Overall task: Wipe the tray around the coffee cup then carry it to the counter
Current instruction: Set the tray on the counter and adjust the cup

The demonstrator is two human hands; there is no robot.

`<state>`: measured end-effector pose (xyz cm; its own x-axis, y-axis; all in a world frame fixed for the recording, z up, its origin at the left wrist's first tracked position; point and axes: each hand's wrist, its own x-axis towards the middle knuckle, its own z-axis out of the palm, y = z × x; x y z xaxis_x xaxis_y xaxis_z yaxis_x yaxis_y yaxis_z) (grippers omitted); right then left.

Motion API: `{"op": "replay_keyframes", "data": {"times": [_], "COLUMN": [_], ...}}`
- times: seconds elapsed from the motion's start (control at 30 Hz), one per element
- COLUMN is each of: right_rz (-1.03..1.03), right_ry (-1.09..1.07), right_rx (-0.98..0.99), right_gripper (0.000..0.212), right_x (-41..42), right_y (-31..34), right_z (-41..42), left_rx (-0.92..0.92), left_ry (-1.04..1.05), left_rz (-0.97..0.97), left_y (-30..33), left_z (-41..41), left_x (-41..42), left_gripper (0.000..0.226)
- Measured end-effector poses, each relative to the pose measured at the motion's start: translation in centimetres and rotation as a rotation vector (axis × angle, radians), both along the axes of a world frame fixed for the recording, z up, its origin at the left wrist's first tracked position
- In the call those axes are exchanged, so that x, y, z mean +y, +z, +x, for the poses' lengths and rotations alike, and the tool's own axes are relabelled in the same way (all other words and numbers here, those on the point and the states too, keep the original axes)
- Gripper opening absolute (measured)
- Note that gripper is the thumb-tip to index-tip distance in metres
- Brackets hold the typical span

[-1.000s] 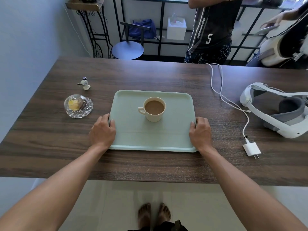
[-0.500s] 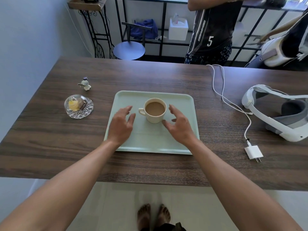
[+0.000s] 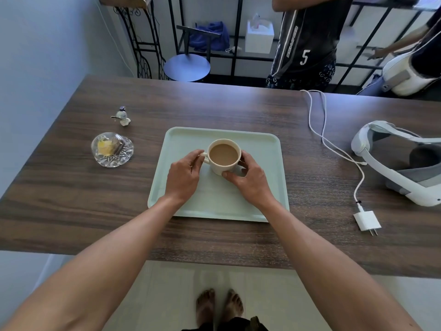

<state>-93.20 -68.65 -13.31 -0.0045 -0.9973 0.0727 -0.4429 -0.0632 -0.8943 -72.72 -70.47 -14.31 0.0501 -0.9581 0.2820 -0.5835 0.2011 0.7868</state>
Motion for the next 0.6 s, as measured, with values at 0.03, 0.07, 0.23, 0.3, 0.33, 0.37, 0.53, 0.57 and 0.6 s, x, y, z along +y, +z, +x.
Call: {"op": "replay_keyframes", "data": {"times": [0.03, 0.07, 0.23, 0.3, 0.33, 0.37, 0.53, 0.57, 0.6], "right_rz": [0.007, 0.012, 0.006, -0.005, -0.032, -0.094, -0.450, -0.473, -0.492], "right_ry": [-0.006, -0.011, 0.008, 0.007, -0.019, -0.056, -0.140, -0.116, -0.081], "right_rx": [0.002, 0.003, 0.016, 0.063, 0.099, 0.131, 0.122, 0.089, 0.058], "right_gripper": [0.066, 0.066, 0.072, 0.082, 0.084, 0.082, 0.050, 0.046, 0.042], "right_x": [0.0, 0.1, 0.2, 0.5, 0.7, 1.0, 1.8, 1.7, 1.7], "right_y": [0.0, 0.0, 0.2, 0.7, 1.1, 1.6, 5.1, 5.7, 6.2], "right_z": [0.0, 0.0, -0.1, -0.2, -0.2, 0.0, 2.8, 3.9, 5.1], "left_rx": [0.000, -0.002, 0.005, 0.011, 0.011, 0.007, -0.085, -0.093, -0.098], "left_ry": [0.002, 0.003, 0.003, -0.005, 0.000, 0.018, 0.201, 0.235, 0.268], "left_rz": [0.005, 0.010, 0.029, 0.037, 0.023, -0.006, -0.133, -0.127, -0.119], "left_y": [0.0, 0.1, 0.3, 0.6, 0.8, 1.2, 3.6, 4.1, 4.6], "left_z": [0.0, -0.1, -0.2, -0.1, 0.2, 0.6, 5.4, 6.6, 7.9], "left_x": [0.0, 0.1, 0.2, 0.4, 0.6, 0.8, 1.7, 1.8, 1.9], "left_gripper": [0.029, 0.029, 0.032, 0.037, 0.040, 0.041, 0.037, 0.038, 0.039]}}
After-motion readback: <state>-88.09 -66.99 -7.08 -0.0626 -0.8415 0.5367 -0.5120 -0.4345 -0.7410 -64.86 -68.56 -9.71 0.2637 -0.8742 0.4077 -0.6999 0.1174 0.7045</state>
